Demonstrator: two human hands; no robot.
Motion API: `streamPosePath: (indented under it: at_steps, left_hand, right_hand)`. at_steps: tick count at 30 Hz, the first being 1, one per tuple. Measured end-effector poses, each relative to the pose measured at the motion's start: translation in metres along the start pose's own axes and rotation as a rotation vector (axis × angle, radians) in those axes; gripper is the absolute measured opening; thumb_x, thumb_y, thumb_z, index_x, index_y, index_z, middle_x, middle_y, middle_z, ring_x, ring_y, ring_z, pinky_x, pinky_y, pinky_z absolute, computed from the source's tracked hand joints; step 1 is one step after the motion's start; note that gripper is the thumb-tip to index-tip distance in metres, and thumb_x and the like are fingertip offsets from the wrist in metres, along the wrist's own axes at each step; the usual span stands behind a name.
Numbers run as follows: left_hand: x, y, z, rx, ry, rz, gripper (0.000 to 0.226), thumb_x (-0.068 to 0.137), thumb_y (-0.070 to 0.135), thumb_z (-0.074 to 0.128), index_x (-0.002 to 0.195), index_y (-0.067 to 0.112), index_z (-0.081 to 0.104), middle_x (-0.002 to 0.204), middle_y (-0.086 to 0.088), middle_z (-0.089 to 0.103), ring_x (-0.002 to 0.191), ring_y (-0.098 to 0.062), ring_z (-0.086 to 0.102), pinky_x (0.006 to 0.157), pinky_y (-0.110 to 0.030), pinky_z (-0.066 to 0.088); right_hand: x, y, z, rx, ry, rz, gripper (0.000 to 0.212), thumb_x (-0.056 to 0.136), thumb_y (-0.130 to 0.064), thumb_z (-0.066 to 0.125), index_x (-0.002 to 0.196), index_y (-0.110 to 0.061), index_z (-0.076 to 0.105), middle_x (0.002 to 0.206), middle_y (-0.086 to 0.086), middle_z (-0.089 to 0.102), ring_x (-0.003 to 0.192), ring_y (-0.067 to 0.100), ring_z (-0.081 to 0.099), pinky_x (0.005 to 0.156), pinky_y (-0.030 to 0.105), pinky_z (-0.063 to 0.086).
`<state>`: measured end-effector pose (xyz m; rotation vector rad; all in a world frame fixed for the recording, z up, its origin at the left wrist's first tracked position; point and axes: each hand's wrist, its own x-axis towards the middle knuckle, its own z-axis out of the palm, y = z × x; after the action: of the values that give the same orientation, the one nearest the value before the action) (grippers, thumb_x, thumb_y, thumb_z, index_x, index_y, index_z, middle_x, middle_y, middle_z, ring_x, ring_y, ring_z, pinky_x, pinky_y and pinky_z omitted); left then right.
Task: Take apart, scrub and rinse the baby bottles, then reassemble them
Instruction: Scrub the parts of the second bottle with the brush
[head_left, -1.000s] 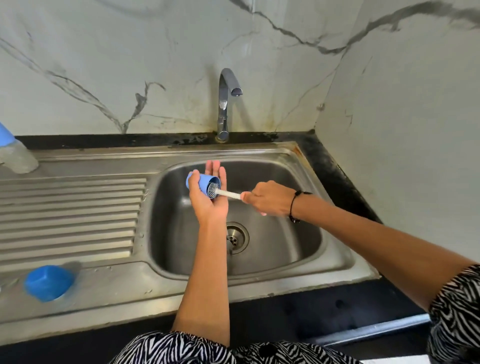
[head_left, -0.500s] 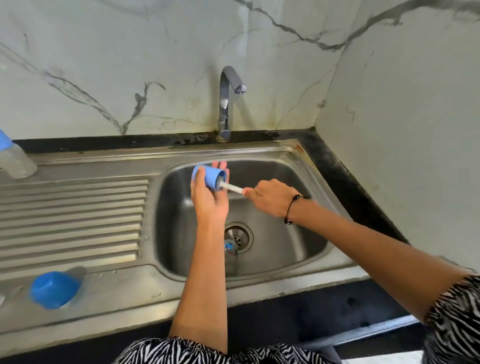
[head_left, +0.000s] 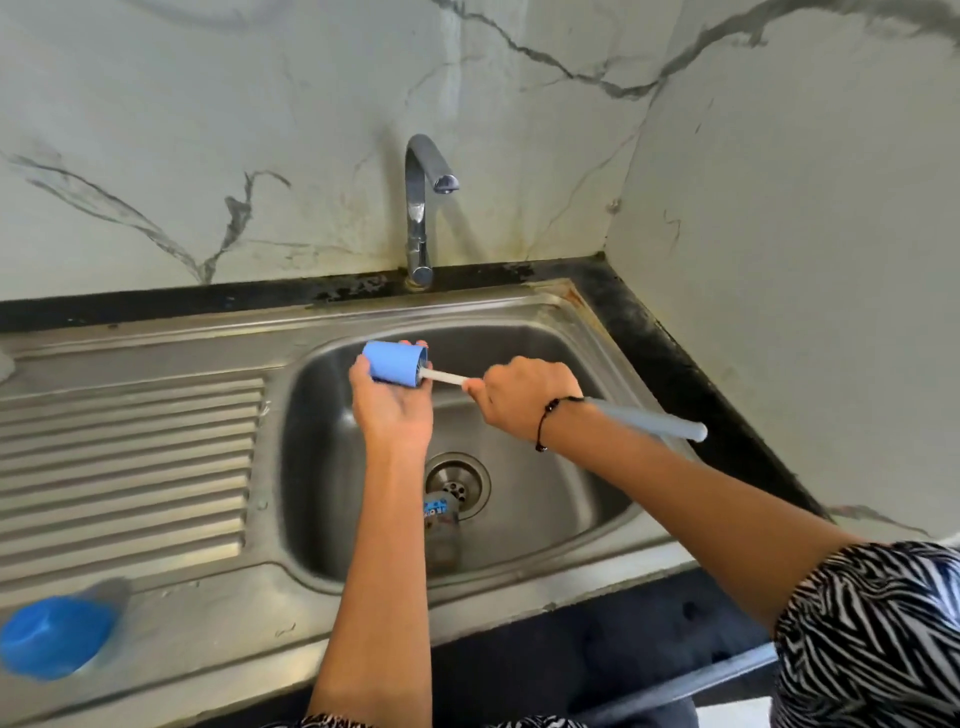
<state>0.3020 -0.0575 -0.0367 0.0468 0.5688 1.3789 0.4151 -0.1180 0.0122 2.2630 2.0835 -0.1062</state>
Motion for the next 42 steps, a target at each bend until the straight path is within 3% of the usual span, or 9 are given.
streamPosePath:
  at_steps: [6, 10, 12, 19, 23, 27, 31, 33, 42]
  left_hand:
    - [-0.015, 0.005, -0.008, -0.053, -0.241, -0.029, 0.017, 0.094, 0.023, 0.046, 0.105, 0.011, 0.052, 0.115, -0.018, 0.065, 0.109, -0.031, 0.064, 0.098, -0.039, 0.048]
    - [-0.012, -0.003, 0.002, -0.081, -0.136, -0.078, 0.017, 0.093, 0.022, 0.046, 0.082, 0.012, 0.055, 0.064, 0.001, 0.058, 0.05, -0.009, 0.057, 0.052, -0.02, 0.048]
    - [-0.009, -0.008, 0.003, -0.084, -0.039, -0.086, 0.022, 0.092, 0.025, 0.051, 0.074, 0.014, 0.049, 0.056, 0.002, 0.051, 0.044, -0.009, 0.049, 0.049, -0.02, 0.043]
    - [-0.003, -0.008, 0.011, -0.082, 0.078, -0.002, 0.016, 0.098, 0.023, 0.046, 0.107, 0.01, 0.051, 0.096, -0.01, 0.056, 0.095, -0.024, 0.056, 0.093, -0.039, 0.045]
    - [-0.006, 0.0, 0.007, 0.023, -0.083, 0.073, 0.005, 0.095, 0.01, 0.049, 0.096, 0.01, 0.053, 0.098, -0.009, 0.057, 0.095, -0.025, 0.062, 0.09, -0.036, 0.045]
    - [-0.007, 0.006, 0.0, -0.075, -0.18, 0.007, 0.009, 0.095, 0.013, 0.046, 0.101, 0.007, 0.049, 0.107, -0.015, 0.065, 0.105, -0.032, 0.065, 0.092, -0.039, 0.052]
    - [-0.004, 0.004, 0.01, 0.021, -0.144, -0.05, 0.013, 0.095, 0.019, 0.049, 0.101, 0.008, 0.045, 0.077, -0.009, 0.062, 0.06, -0.018, 0.064, 0.057, -0.027, 0.054]
    - [0.0, -0.004, 0.012, 0.1, -0.056, -0.026, 0.02, 0.095, 0.025, 0.053, 0.104, 0.011, 0.043, 0.073, -0.007, 0.055, 0.055, -0.017, 0.058, 0.058, -0.028, 0.051]
    - [0.005, -0.003, 0.007, -0.06, -0.055, -0.017, 0.04, 0.097, 0.034, 0.045, 0.126, 0.007, 0.046, 0.116, -0.016, 0.054, 0.111, -0.035, 0.056, 0.094, -0.043, 0.047]
  right_hand:
    - [-0.017, 0.004, -0.002, 0.338, -0.205, -0.161, 0.052, 0.101, -0.04, 0.031, 0.057, -0.013, 0.038, 0.06, 0.004, 0.044, 0.055, 0.018, 0.043, 0.067, 0.034, 0.04]
    - [-0.021, 0.008, 0.004, 0.192, -0.147, -0.064, 0.048, 0.099, -0.048, 0.027, 0.085, -0.012, 0.055, 0.084, 0.009, 0.056, 0.086, 0.03, 0.057, 0.068, 0.03, 0.037]
    - [-0.017, 0.008, 0.004, 0.056, -0.098, -0.024, 0.052, 0.099, -0.051, 0.024, 0.106, -0.013, 0.059, 0.105, 0.012, 0.061, 0.098, 0.031, 0.058, 0.071, 0.032, 0.037]
    - [-0.001, 0.004, -0.003, -0.061, 0.035, 0.032, 0.05, 0.1, -0.049, 0.023, 0.106, -0.015, 0.059, 0.085, 0.005, 0.056, 0.075, 0.024, 0.052, 0.064, 0.032, 0.038]
    - [-0.011, -0.002, -0.007, 0.035, 0.09, 0.022, 0.045, 0.099, -0.051, 0.024, 0.081, -0.018, 0.05, 0.067, -0.002, 0.046, 0.062, 0.018, 0.046, 0.053, 0.029, 0.032]
    - [-0.027, -0.006, -0.001, 0.087, -0.005, -0.056, 0.046, 0.099, -0.051, 0.023, 0.081, -0.018, 0.05, 0.066, -0.003, 0.043, 0.069, 0.021, 0.05, 0.059, 0.031, 0.035]
    - [-0.026, 0.005, -0.003, -0.041, 0.034, -0.046, 0.053, 0.099, -0.051, 0.019, 0.1, -0.017, 0.059, 0.084, 0.005, 0.057, 0.084, 0.027, 0.06, 0.064, 0.032, 0.04]
    - [-0.02, 0.009, -0.007, -0.103, 0.053, -0.023, 0.052, 0.1, -0.049, 0.019, 0.104, -0.016, 0.06, 0.094, 0.007, 0.062, 0.086, 0.028, 0.06, 0.065, 0.032, 0.04]
    - [-0.018, -0.017, -0.011, 0.187, 0.05, 0.053, 0.046, 0.101, -0.045, 0.025, 0.097, -0.015, 0.06, 0.087, 0.006, 0.056, 0.08, 0.026, 0.054, 0.067, 0.031, 0.038]
